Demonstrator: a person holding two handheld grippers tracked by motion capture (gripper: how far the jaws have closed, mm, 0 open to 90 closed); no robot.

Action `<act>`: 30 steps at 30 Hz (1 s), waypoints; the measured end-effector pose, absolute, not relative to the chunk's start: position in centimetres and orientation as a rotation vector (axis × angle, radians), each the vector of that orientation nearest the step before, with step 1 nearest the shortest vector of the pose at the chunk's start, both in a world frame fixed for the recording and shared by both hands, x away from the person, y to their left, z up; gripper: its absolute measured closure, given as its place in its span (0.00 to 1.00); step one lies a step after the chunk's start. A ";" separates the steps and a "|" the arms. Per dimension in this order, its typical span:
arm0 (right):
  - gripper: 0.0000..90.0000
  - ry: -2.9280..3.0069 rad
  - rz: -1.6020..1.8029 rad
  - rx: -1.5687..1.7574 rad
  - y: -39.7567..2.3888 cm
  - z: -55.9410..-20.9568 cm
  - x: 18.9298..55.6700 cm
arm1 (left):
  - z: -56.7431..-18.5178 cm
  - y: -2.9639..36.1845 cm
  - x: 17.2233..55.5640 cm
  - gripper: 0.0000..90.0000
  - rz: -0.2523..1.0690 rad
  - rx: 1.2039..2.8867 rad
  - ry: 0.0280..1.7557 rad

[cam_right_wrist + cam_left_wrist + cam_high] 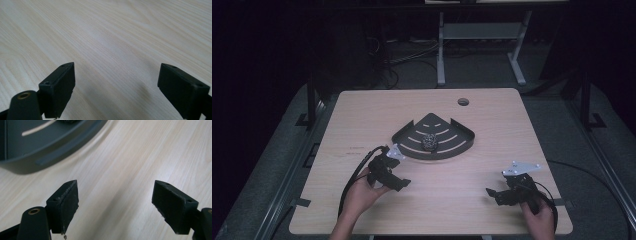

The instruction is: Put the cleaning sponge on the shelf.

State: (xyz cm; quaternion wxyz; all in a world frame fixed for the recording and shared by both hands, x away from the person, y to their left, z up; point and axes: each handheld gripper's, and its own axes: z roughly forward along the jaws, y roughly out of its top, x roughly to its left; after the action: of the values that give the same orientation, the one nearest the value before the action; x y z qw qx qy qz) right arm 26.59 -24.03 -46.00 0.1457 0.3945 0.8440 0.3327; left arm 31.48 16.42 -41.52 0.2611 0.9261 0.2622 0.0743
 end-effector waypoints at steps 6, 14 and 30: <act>0.16 2.431 0.959 1.139 -24.1 -46.0 26.6 | -41.5 17.2 30.6 0.23 0.213 2.494 0.724; 0.16 2.427 0.958 1.139 -24.1 -46.0 26.6 | -41.5 17.9 29.7 0.23 0.218 2.490 0.716; 0.16 2.429 0.946 1.147 -24.3 -46.3 26.4 | -42.4 20.9 27.6 0.22 0.243 2.466 0.771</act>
State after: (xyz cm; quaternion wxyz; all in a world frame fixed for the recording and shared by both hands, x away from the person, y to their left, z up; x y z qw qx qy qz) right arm 26.41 -24.28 -46.29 0.1463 0.3983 0.8437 0.3287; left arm 27.58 20.92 -42.41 0.2697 0.9151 0.2860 0.0901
